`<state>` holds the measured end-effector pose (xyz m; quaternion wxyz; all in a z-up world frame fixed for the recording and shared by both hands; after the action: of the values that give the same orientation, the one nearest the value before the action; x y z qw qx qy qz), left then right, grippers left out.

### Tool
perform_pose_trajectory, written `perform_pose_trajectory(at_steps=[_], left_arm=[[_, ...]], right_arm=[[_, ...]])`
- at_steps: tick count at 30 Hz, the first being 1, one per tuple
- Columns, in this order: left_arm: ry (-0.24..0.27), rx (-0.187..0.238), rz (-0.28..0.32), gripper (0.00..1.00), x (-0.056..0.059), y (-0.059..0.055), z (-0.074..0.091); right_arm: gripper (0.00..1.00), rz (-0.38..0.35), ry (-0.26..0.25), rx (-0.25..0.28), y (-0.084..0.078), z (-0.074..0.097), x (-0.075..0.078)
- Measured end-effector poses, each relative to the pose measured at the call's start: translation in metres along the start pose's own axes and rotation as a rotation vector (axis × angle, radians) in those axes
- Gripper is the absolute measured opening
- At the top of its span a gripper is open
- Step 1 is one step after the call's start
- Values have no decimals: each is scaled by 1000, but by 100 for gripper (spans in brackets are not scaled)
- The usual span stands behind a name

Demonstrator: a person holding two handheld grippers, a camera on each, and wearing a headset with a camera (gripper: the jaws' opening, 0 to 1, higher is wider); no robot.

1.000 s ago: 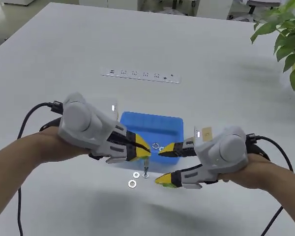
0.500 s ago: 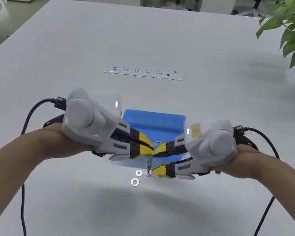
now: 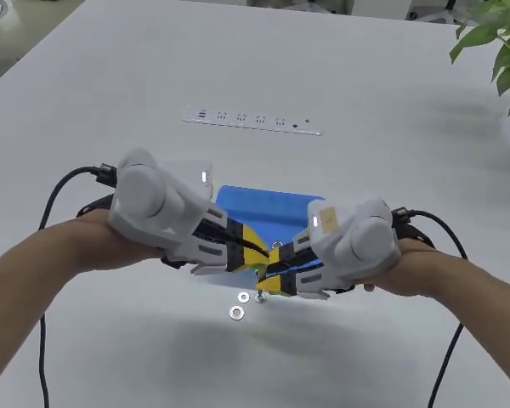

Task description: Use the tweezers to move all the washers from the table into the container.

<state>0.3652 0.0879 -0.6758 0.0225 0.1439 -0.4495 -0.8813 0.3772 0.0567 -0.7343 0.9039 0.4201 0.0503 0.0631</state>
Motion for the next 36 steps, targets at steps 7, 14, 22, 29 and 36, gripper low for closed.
perform_pose_trajectory(at_steps=[7,14,22,29,36], left_arm=[[-1,-3,-4,6,1,1,-2],[1,-15,-4,6,1,0,-3],[7,-18,8,6,2,0,-3],[22,6,45,10,3,1,2],[50,43,88,24,4,3,10]], right_arm=[[8,-70,2,6,-1,1,0],[7,-90,1,1,-1,1,0],[7,-102,5,-1,-1,2,-2],[7,-106,1,-1,1,5,-3],[7,-111,-4,-2,4,10,-4]])
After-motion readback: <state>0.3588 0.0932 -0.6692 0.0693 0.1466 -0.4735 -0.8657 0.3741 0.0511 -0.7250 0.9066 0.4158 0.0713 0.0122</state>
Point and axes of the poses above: the centre of the closed fingertips' face, and the gripper's own axes: z roughly backward along the fingers, x roughly to its right, y roughly out of its top, the point moved 4 cm from there along z, roughly backward along the fingers, and after that the axes turned 12 degrees about -z, right-handed, at the moved point
